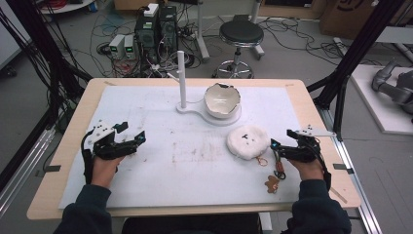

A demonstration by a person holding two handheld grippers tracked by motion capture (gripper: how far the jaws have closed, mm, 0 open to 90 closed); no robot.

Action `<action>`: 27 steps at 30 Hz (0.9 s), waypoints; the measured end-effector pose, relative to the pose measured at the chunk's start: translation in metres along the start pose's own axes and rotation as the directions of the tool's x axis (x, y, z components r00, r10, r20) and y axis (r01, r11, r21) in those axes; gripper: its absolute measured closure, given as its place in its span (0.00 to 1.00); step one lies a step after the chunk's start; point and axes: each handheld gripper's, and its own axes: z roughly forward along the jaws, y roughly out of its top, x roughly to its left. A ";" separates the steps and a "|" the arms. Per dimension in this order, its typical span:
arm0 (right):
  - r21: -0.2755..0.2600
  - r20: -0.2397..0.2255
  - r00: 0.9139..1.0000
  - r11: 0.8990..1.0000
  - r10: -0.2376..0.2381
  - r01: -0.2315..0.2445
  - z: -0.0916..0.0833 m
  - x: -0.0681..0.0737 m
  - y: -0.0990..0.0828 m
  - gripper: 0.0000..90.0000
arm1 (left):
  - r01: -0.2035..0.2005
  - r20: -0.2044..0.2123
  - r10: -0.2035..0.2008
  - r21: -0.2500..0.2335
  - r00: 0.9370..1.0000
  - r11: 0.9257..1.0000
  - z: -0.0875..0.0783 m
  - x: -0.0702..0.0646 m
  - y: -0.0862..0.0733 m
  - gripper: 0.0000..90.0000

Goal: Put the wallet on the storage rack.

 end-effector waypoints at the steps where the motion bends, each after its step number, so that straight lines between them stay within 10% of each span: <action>1: 0.000 0.000 1.000 1.000 0.000 0.000 0.000 0.000 0.000 0.22 | 0.000 0.000 0.000 0.000 1.000 1.000 0.000 0.000 0.000 0.22; 27: 0.124 -0.028 1.000 0.992 0.001 0.002 0.055 -0.004 0.022 0.26 | 0.003 0.021 -0.004 0.033 1.000 0.999 0.007 -0.004 -0.002 0.23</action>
